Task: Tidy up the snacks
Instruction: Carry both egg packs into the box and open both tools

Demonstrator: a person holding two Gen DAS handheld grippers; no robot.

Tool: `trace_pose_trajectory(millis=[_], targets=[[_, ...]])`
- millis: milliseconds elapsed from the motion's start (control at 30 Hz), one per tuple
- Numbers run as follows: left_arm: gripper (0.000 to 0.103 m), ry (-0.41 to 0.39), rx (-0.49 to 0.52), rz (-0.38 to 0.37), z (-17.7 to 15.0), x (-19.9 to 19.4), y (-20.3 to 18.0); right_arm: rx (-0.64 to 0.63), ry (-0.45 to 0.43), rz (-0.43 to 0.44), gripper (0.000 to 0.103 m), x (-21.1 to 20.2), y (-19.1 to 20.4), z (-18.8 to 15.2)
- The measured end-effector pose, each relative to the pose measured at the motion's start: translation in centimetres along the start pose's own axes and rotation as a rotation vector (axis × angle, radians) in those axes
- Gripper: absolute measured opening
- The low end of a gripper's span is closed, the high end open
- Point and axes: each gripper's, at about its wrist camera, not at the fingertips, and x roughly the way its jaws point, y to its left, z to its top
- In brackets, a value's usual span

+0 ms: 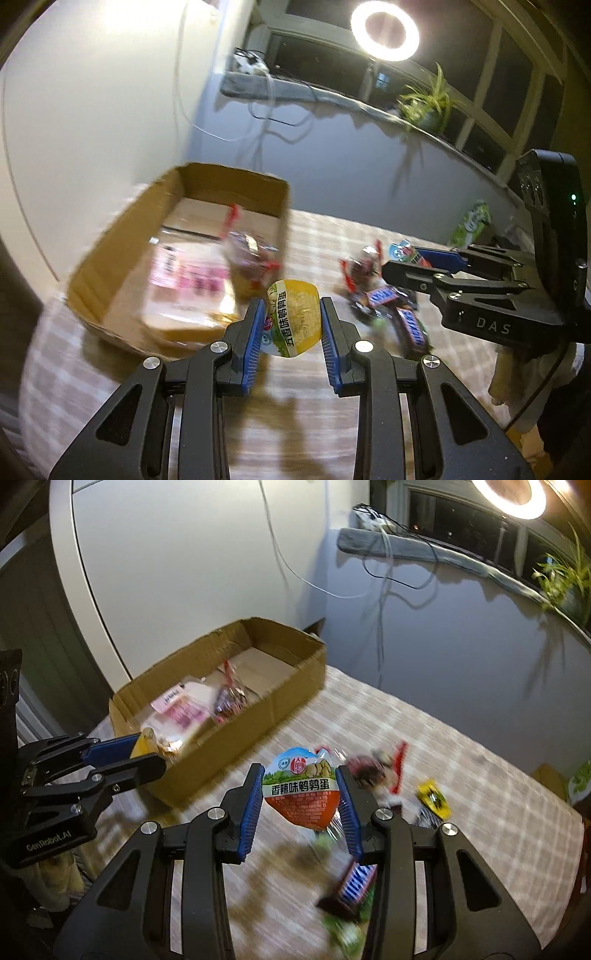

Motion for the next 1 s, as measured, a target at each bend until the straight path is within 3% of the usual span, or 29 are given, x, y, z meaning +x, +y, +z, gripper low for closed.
trace_pose_trajectory(millis=[500, 1000], targets=[[0.028, -0.036, -0.065, 0.096, 2.1, -0.2, 6.7, -0.045, 0.027, 0.035, 0.041, 6.1, 2.6, 6.4], [0.028, -0.022, -0.100, 0.131, 3.3, 1.4, 9.5, -0.037, 0.078, 0.067, 0.041, 12.3, 2.8, 10.6]])
